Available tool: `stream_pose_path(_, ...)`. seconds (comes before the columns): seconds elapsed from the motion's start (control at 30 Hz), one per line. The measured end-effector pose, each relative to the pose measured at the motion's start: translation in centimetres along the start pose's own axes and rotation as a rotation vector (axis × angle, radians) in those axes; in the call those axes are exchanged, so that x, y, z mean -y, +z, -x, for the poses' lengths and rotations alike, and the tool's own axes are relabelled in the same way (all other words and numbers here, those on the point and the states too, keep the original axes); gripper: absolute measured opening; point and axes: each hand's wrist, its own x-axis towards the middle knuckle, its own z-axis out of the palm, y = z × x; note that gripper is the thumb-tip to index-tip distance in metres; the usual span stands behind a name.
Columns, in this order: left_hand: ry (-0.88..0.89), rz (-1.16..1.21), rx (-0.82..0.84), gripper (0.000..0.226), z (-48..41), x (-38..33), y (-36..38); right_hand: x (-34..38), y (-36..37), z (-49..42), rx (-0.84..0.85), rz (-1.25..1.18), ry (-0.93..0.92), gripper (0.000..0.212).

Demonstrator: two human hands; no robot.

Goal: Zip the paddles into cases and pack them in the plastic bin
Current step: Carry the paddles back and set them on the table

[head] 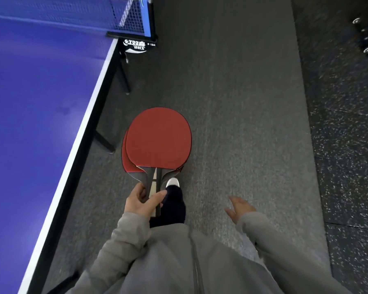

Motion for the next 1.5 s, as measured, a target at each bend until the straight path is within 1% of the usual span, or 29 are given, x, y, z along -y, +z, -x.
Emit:
stream_pose_path(0.07,-0.001,0.022,0.012,0.041,-3.2,-2.5,0.3,2.5,-3.2,-2.1,0.014,0.0,-0.015,0.057)
stream_pose_path(0.1,-0.005,0.027,0.011,0.042,-4.5,-3.8,0.5,3.6,-4.7,-3.1,0.023,0.001,-0.026,0.057)
stream_pose_path(0.17,-0.004,0.026,0.011,0.03,-7.0,-6.4,0.9,5.9,-7.7,-5.0,0.006,0.029,-0.067,0.058)
stream_pose_path(0.23,0.003,0.014,0.016,0.022,-9.4,-8.2,1.4,7.6,-10.6,-6.7,-0.036,0.073,-0.104,0.057)
stream_pose_path(0.3,0.005,0.025,0.024,0.025,-11.5,-10.1,2.0,8.7,-13.2,-8.0,-0.084,0.128,-0.132,0.058)
stream_pose_path(0.33,0.009,0.028,0.03,0.037,-12.4,-11.1,2.4,9.0,-14.4,-8.8,-0.108,0.146,-0.146,0.058)
stream_pose_path(0.4,0.019,0.005,0.023,0.072,-14.3,-13.2,3.2,9.4,-16.9,-10.3,-0.126,0.161,-0.155,0.059)
stream_pose_path(0.43,0.021,-0.008,0.012,0.082,-15.3,-14.2,3.7,9.4,-18.0,-11.1,-0.125,0.171,-0.16,0.059)
stream_pose_path(0.47,0.017,-0.021,0.006,0.085,-16.3,-15.0,4.2,9.4,-19.1,-12.0,-0.118,0.184,-0.165,0.059)
stream_pose_path(0.5,0.005,-0.029,0.007,0.083,-17.3,-15.7,4.8,9.3,-20.2,-13.0,-0.109,0.196,-0.17,0.059)
stream_pose_path(0.6,-0.022,-0.024,-0.007,0.062,-20.4,-18.1,6.9,8.6,-23.6,-16.4,-0.091,0.202,-0.163,0.059)
stream_pose_path(0.67,-0.032,-0.021,-0.013,0.055,-22.7,-19.5,8.6,7.8,-26.0,-18.8,-0.068,0.199,-0.15,0.058)
stream_pose_path(0.8,-0.036,-0.004,-0.07,0.029,-27.7,-22.4,12.9,5.8,-31.8,-23.3,-0.04,0.22,-0.143,0.057)
stream_pose_path(0.83,-0.031,0.007,-0.079,0.027,-28.7,-23.3,14.1,5.2,-33.4,-24.2,-0.035,0.231,-0.142,0.056)
stream_pose_path(0.97,-0.036,0.09,-0.104,0.032,-32.0,-27.3,18.2,3.4,-39.6,-27.6,0.007,0.24,-0.115,0.053)
stream_pose_path(1.03,-0.036,0.104,-0.112,0.034,-33.8,-29.1,19.7,3.1,-42.7,-29.4,0.055,0.189,-0.085,0.054)
stream_pose_path(1.13,-0.039,0.149,-0.131,0.027,-36.7,-31.0,20.8,3.4,-46.3,-31.9,0.107,0.149,-0.048,0.056)
stream_pose_path(1.17,-0.039,0.158,-0.14,0.03,-37.7,-31.7,21.0,3.6,-47.5,-32.9,0.119,0.142,-0.045,0.056)
stream_pose_path(1.27,-0.042,0.149,-0.155,0.053,-41.3,-34.1,21.7,5.1,-50.9,-36.2,0.148,0.181,-0.046,0.058)
stream_pose_path(1.4,-0.068,0.156,-0.182,0.059,-47.7,-37.3,22.0,8.7,-55.8,-41.4,0.146,0.268,-0.043,0.059)
stream_pose_path(1.5,-0.072,0.173,-0.188,0.061,-52.2,-40.3,21.7,12.3,-60.0,-45.0,0.135,0.322,-0.087,0.059)
